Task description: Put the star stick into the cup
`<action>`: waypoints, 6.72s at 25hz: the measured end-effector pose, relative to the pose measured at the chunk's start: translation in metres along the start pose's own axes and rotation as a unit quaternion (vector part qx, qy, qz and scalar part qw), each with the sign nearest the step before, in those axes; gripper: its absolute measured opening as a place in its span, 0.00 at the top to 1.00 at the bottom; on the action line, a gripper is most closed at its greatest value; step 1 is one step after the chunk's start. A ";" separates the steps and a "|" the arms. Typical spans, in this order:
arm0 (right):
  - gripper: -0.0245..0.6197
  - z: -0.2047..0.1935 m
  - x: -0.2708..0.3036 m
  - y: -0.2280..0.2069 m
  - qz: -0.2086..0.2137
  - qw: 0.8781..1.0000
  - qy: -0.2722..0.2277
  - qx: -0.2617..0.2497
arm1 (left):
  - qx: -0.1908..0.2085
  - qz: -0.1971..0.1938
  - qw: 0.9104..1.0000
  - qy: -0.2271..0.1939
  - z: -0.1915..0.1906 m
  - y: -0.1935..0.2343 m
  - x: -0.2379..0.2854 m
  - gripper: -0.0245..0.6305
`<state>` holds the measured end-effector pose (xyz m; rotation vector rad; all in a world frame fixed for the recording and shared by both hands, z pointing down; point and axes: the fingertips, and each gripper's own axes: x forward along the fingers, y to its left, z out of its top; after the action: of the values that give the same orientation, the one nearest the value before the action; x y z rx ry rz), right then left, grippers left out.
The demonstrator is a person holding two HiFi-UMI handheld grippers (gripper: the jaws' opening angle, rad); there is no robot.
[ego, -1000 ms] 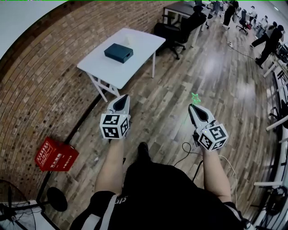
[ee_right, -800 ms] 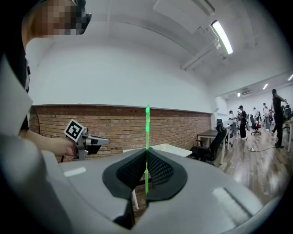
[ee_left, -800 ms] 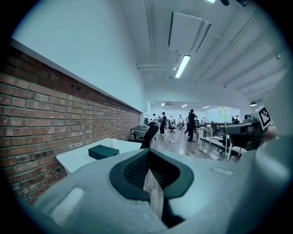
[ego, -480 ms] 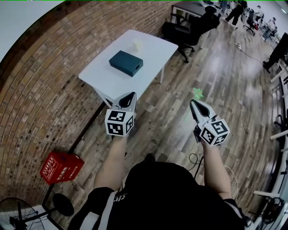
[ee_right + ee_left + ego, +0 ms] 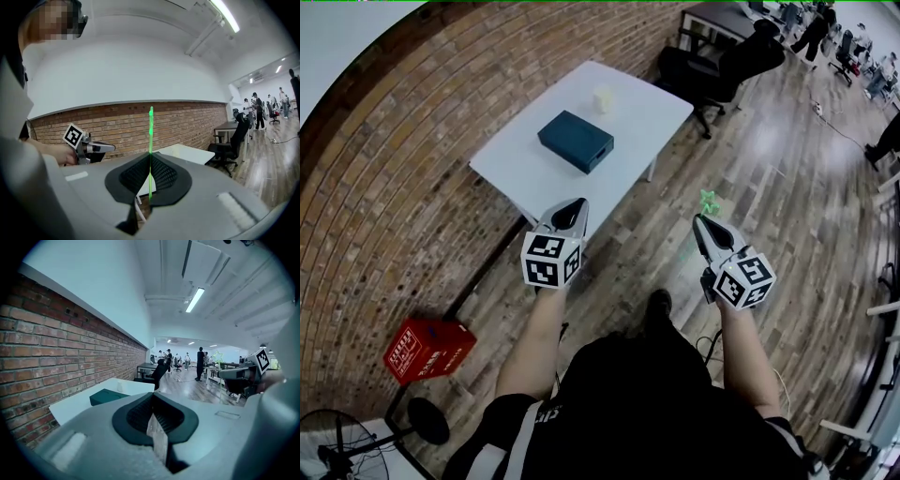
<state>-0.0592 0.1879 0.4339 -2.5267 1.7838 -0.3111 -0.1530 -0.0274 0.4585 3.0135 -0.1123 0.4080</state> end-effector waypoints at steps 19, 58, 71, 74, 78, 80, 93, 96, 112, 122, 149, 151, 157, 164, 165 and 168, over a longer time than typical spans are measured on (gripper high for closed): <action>0.95 0.041 0.172 -0.221 0.098 0.995 0.020 0.009 | -0.047 0.092 0.995 0.009 0.059 0.043 0.219 0.95; 0.95 0.084 0.517 -0.130 0.370 0.920 0.121 -0.038 | -0.128 0.221 0.966 -0.047 0.093 0.239 0.309 0.95; 0.95 0.081 0.606 -0.161 0.491 0.857 0.151 -0.040 | -0.194 0.395 0.897 -0.039 0.073 0.274 0.331 0.95; 0.95 0.075 0.625 -0.190 0.498 0.851 0.162 -0.039 | -0.204 0.419 0.884 -0.038 0.075 0.271 0.353 0.95; 0.95 0.075 0.645 -0.213 0.514 0.840 0.170 -0.031 | -0.225 0.446 0.865 -0.035 0.075 0.268 0.372 0.95; 0.95 0.078 0.656 -0.217 0.520 0.837 0.170 -0.030 | -0.229 0.454 0.860 -0.032 0.077 0.267 0.378 0.95; 0.95 0.050 0.687 -0.183 0.521 0.833 0.185 -0.002 | -0.240 0.455 0.858 0.006 0.065 0.261 0.374 0.95; 0.95 0.031 0.693 -0.186 0.494 0.846 0.198 -0.009 | -0.243 0.455 0.857 0.007 0.060 0.267 0.368 0.95; 0.91 -0.033 0.683 -0.215 0.422 0.867 0.263 -0.023 | -0.234 0.408 0.882 0.014 0.060 0.278 0.380 0.95; 0.71 -0.039 0.680 -0.229 0.403 0.866 0.297 -0.001 | -0.229 0.395 0.890 0.006 0.067 0.279 0.381 0.95; 0.69 -0.037 0.658 -0.277 0.359 0.866 0.337 0.084 | -0.208 0.366 0.906 -0.036 0.113 0.287 0.378 0.95; 0.69 -0.037 0.655 -0.275 0.362 0.865 0.337 0.083 | -0.211 0.365 0.906 -0.037 0.111 0.286 0.377 0.95; 0.69 -0.043 0.636 -0.275 0.364 0.857 0.351 0.102 | -0.210 0.368 0.905 -0.044 0.112 0.286 0.372 0.95; 0.69 -0.056 0.622 -0.292 0.342 0.856 0.368 0.123 | -0.214 0.374 0.901 -0.051 0.111 0.286 0.365 0.95; 0.70 -0.056 0.622 -0.293 0.341 0.856 0.368 0.122 | -0.215 0.374 0.901 -0.051 0.110 0.286 0.365 0.95; 0.71 -0.052 0.618 -0.288 0.348 0.857 0.363 0.114 | -0.212 0.375 0.901 -0.050 0.109 0.286 0.363 0.95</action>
<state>0.3974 -0.2875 0.6149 -1.5063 2.5239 -1.4459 0.2000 -0.3442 0.4765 2.4388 -1.2143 0.2289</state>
